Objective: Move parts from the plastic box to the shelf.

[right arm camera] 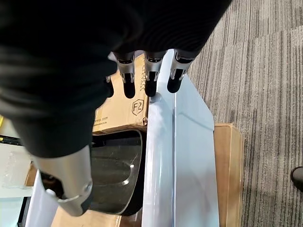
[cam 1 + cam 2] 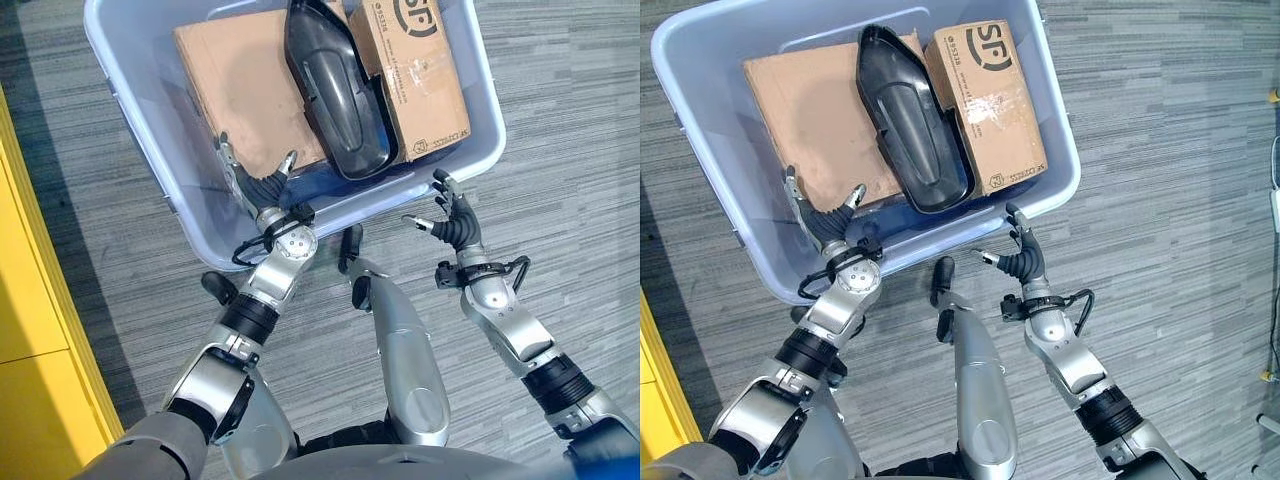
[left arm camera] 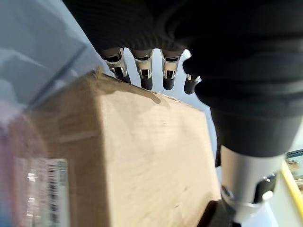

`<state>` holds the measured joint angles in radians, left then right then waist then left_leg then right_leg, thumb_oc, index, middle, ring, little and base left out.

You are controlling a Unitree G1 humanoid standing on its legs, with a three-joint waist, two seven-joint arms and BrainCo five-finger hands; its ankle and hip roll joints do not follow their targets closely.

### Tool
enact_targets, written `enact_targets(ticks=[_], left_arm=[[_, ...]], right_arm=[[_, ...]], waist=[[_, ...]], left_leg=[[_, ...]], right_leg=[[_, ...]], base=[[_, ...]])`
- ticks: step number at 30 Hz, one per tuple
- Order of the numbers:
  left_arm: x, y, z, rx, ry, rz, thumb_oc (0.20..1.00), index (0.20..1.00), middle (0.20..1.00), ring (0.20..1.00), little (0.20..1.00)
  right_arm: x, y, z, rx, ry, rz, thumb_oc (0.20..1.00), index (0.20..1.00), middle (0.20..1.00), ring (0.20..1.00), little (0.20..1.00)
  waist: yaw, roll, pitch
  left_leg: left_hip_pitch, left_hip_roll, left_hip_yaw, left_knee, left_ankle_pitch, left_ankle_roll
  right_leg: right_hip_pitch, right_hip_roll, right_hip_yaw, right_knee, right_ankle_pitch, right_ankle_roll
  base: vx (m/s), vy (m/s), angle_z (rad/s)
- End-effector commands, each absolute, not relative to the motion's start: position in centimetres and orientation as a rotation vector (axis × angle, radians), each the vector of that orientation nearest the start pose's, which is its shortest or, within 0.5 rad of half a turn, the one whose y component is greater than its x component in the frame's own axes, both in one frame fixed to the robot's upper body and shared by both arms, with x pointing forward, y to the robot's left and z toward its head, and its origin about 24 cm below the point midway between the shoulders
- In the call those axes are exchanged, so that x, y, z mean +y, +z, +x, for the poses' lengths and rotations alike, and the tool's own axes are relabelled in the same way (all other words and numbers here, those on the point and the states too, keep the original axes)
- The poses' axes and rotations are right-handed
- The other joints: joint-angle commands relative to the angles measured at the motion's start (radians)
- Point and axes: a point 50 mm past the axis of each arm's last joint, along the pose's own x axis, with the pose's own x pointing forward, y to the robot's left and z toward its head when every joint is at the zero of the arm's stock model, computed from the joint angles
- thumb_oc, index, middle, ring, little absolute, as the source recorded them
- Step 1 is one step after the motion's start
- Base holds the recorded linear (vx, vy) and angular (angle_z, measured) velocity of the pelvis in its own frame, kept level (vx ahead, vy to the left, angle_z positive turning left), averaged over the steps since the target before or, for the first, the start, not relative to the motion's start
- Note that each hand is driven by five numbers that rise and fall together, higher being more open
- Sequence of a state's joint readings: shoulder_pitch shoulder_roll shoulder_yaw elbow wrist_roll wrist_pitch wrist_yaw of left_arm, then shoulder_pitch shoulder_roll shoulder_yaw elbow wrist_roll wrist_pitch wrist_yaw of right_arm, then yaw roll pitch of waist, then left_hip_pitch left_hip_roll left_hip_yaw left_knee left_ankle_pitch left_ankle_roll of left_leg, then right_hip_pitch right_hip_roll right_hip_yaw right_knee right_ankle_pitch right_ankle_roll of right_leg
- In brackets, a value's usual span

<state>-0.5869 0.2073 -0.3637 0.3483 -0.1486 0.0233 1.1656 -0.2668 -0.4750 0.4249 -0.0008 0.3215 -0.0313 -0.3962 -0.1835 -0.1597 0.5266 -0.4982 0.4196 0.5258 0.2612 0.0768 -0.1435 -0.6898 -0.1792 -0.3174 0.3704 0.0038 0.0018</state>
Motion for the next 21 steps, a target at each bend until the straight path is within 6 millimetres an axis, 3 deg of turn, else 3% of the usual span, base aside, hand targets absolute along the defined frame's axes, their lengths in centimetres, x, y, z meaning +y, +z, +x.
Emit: enact_targets(ticks=[1, 4, 11, 21], left_arm=[[11.6, 12.3, 32.9, -0.253, 0.773, 0.063, 1.000, 1.000, 1.000, 1.000, 1.000], [13.0, 10.5, 33.1, -0.165, 0.858, 0.026, 1.000, 1.000, 1.000, 1.000, 1.000], [15.7, 9.4, 33.7, -0.117, 0.910, 0.049, 1.000, 1.000, 1.000, 1.000, 1.000], [17.6, 9.8, 33.6, -0.204, 0.995, 0.093, 1.000, 1.000, 1.000, 1.000, 1.000]], right_arm=[[-13.5, 9.5, 28.4, -0.202, 0.100, -0.128, 1.000, 1.000, 1.000, 1.000, 1.000], [-13.6, 9.3, 28.6, -0.198, 0.099, -0.131, 1.000, 1.000, 1.000, 1.000, 1.000], [-13.9, 9.2, 28.8, -0.189, 0.100, -0.149, 1.000, 1.000, 1.000, 1.000, 1.000], [-13.8, 9.0, 28.8, -0.179, 0.115, -0.167, 1.000, 1.000, 1.000, 1.000, 1.000]], waist=[[0.017, -0.013, -0.007], [0.018, -0.009, -0.007], [0.019, 0.008, -0.007], [0.024, 0.016, -0.007]], left_leg=[[-0.090, 0.082, -0.002, 0.193, -0.007, -0.086], [-0.094, 0.084, -0.007, 0.201, -0.005, -0.088], [-0.100, 0.083, -0.016, 0.222, -0.004, -0.090], [-0.102, 0.080, -0.020, 0.227, -0.006, -0.090]], right_leg=[[0.049, -0.045, -0.090, -0.031, -0.033, 0.102], [0.045, -0.047, -0.084, -0.022, -0.038, 0.102], [0.034, -0.056, -0.072, -0.001, -0.045, 0.101], [0.030, -0.061, -0.066, 0.015, -0.057, 0.099]], base=[[0.00, 0.000, 0.00], [0.00, 0.000, 0.00], [0.01, 0.015, 0.01], [0.00, 0.010, 0.00]])
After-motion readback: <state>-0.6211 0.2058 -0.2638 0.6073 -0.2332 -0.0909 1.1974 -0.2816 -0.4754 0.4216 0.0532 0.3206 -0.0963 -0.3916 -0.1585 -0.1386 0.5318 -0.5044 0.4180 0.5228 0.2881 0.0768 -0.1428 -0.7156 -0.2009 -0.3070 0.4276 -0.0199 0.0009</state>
